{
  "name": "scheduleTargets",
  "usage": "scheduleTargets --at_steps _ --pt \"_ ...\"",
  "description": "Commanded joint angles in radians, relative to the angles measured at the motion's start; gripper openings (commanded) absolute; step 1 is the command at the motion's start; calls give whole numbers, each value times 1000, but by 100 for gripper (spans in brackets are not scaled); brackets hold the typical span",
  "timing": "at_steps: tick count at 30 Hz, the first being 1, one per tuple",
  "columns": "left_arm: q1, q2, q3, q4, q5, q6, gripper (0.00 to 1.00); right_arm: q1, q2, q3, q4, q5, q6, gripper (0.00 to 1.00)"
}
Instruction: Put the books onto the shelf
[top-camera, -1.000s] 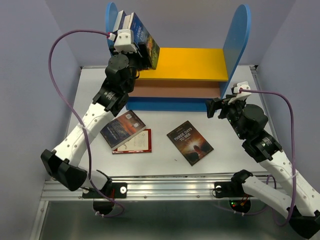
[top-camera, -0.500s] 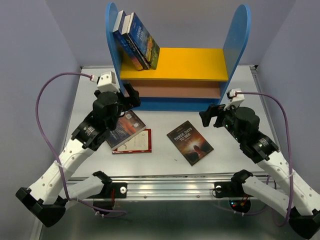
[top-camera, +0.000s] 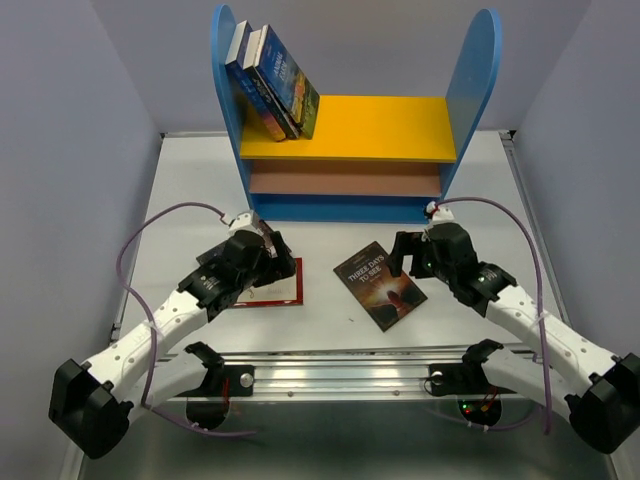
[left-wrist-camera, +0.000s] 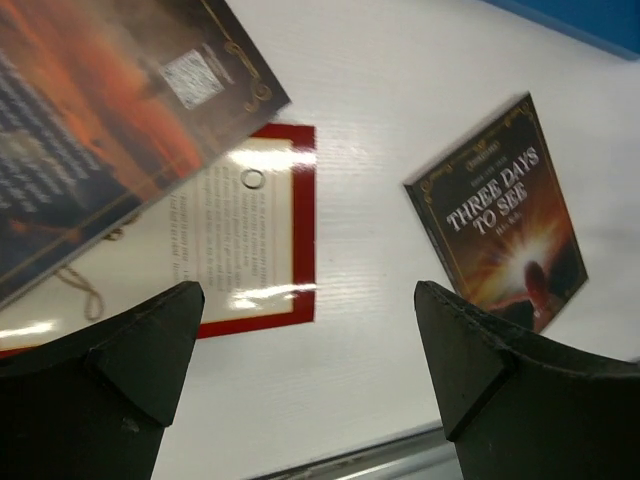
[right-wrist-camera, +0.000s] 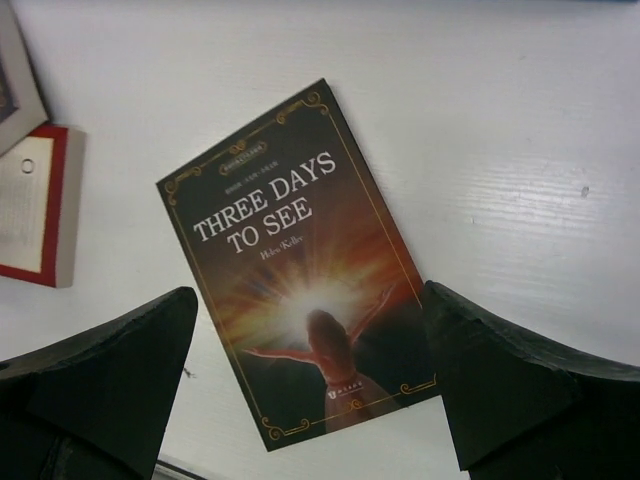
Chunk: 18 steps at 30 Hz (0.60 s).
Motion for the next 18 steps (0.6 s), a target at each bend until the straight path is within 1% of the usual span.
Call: scheduleTargets --at_steps 1,3,4,8,10,11,12,13,18 --pt "-12 18 -63 265 239 -67 99 6 59 -24 45 65 92 100" --pt "-51 72 -88 337 259 -79 99 6 103 -29 48 65 113 100" --pt "-89 96 -85 369 259 -88 99 6 153 -26 48 71 118 100" --pt "-177 236 -48 456 279 -99 99 -12 253 -12 59 82 144 100" --pt "-193 325 -37 521 300 -104 99 -32 270 -17 71 82 155 100" --pt "-197 353 -24 539 314 -107 99 -43 278 -20 78 64 153 100" --pt "-203 412 -14 556 338 -107 99 -55 296 -23 88 42 147 100" --pt "-208 440 1 558 340 -111 99 -64 307 -24 89 -1 146 100" --pt "-231 570 18 599 360 -142 99 -84 333 -72 141 -96 163 100"
